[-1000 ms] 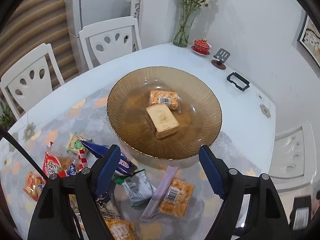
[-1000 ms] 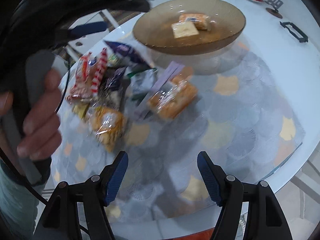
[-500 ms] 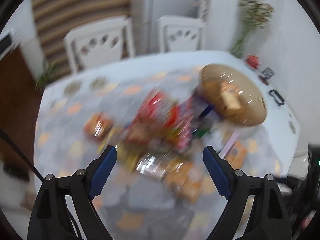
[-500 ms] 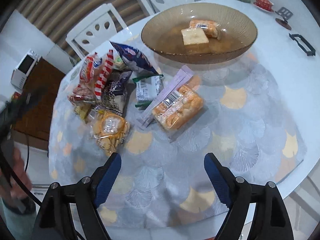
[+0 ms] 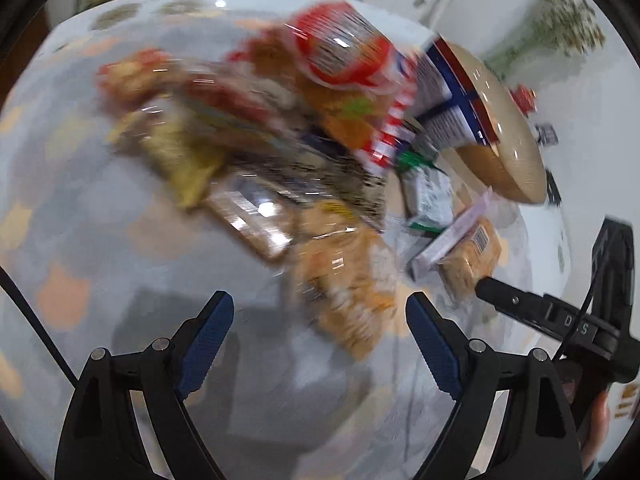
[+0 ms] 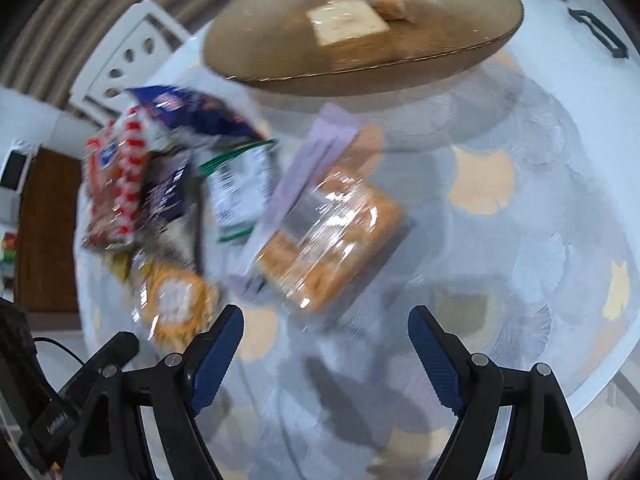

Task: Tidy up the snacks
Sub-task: 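Grasp the round biscuit bag with the left tool while the right tool grasps the orange cracker box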

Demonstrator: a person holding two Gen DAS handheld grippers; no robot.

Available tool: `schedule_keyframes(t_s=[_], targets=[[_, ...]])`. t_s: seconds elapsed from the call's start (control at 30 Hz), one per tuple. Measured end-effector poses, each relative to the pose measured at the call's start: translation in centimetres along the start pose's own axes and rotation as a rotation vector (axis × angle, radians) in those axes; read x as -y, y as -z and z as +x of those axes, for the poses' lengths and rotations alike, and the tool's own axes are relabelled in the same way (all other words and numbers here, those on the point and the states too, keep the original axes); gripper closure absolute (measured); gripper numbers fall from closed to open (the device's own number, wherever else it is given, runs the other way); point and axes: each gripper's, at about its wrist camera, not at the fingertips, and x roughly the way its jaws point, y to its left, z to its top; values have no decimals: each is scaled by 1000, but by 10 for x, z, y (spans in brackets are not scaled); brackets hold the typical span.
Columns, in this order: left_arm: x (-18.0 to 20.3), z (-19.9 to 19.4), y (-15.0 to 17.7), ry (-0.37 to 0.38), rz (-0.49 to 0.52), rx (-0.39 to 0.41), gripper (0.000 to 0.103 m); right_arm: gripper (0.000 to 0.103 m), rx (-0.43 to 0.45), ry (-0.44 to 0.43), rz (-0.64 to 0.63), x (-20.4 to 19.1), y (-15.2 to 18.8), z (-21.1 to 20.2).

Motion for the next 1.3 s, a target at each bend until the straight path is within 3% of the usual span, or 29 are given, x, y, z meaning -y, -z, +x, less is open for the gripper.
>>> schedule_keyframes(t_s=[0.27, 0.4, 0.57, 0.63, 0.7, 0.77, 0.87, 1.17, 1.3], targets=[[39, 43, 10, -162, 143, -79, 16, 20, -23, 33, 74, -3, -19, 28], [24, 35, 16, -186, 141, -85, 16, 20, -4, 113, 43, 1, -13, 22], [-12, 7, 24, -227, 118, -103, 16, 20, 3, 172, 139, 46, 2, 4], [-21, -4, 27, -198, 106, -95, 16, 20, 4, 148, 178, 61, 5, -2], [-24, -15, 28, -114, 83, -87, 16, 20, 22, 114, 170, 64, 6, -8], [-20, -23, 25, -38, 58, -59, 16, 20, 55, 99, 115, 59, 4, -14], [-6, -19, 16, 0, 47, -38, 16, 20, 76, 101, 42, 44, -3, -14], [30, 32, -10, -201, 94, -50, 16, 20, 48, 115, 37, 44, -35, 7], [39, 44, -8, -203, 97, -60, 16, 20, 43, 136, 22, 35, -39, 14]])
